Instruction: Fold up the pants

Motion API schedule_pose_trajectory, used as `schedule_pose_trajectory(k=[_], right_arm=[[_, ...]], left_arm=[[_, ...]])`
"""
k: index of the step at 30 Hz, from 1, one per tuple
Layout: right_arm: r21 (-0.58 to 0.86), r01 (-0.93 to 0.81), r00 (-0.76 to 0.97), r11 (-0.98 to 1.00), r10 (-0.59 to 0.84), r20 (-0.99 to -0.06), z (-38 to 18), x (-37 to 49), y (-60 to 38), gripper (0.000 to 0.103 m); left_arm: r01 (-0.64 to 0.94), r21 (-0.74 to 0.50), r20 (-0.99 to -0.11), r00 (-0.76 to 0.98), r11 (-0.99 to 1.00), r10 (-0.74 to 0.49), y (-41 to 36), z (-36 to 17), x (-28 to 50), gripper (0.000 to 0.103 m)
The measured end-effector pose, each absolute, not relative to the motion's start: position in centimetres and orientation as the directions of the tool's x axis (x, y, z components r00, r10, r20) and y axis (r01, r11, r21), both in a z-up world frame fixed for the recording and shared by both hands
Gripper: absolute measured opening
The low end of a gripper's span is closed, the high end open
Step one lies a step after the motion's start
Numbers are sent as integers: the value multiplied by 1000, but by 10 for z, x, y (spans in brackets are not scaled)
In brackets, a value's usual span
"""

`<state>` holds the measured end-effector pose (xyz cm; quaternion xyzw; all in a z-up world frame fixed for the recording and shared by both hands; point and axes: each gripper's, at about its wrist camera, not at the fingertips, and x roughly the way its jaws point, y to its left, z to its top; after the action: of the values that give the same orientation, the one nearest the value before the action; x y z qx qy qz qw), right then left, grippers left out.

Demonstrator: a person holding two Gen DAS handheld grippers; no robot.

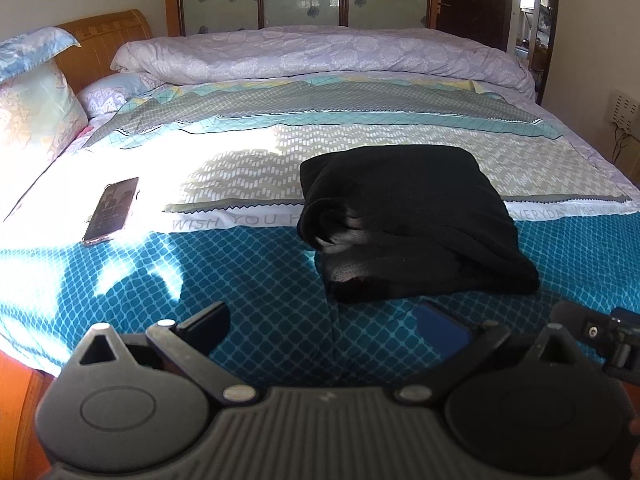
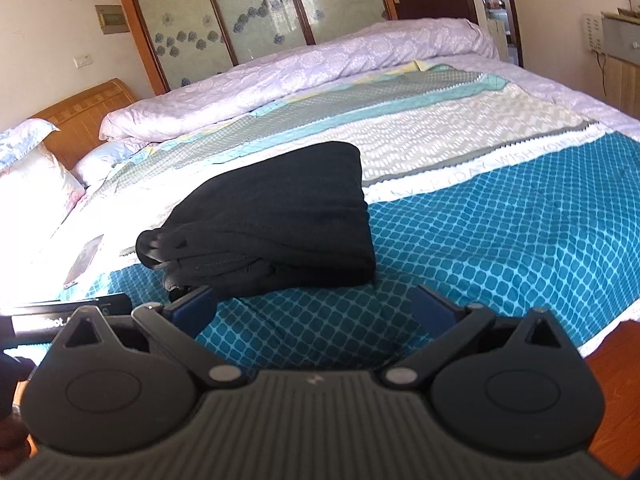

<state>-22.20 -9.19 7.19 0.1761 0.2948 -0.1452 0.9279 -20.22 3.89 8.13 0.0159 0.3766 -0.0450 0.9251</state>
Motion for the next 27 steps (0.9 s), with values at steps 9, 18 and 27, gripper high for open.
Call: schedule_pose_trajectory(k=[9,18,27], right_arm=[[245,372,755,895,-139,-641,72,-221,-93,103],[229,335,744,914,-108,-659,68,-217,-86,103],[244,336,739,910,-94,-667,66,-216,-85,103]], left_arm=[[132,-15,-686,720,991,-106,29,84,-210,103],[114,11,-699,711,993,-74,28,81,-208,103],[106,-8,-694,715,994,-82,32,82,-207,103]])
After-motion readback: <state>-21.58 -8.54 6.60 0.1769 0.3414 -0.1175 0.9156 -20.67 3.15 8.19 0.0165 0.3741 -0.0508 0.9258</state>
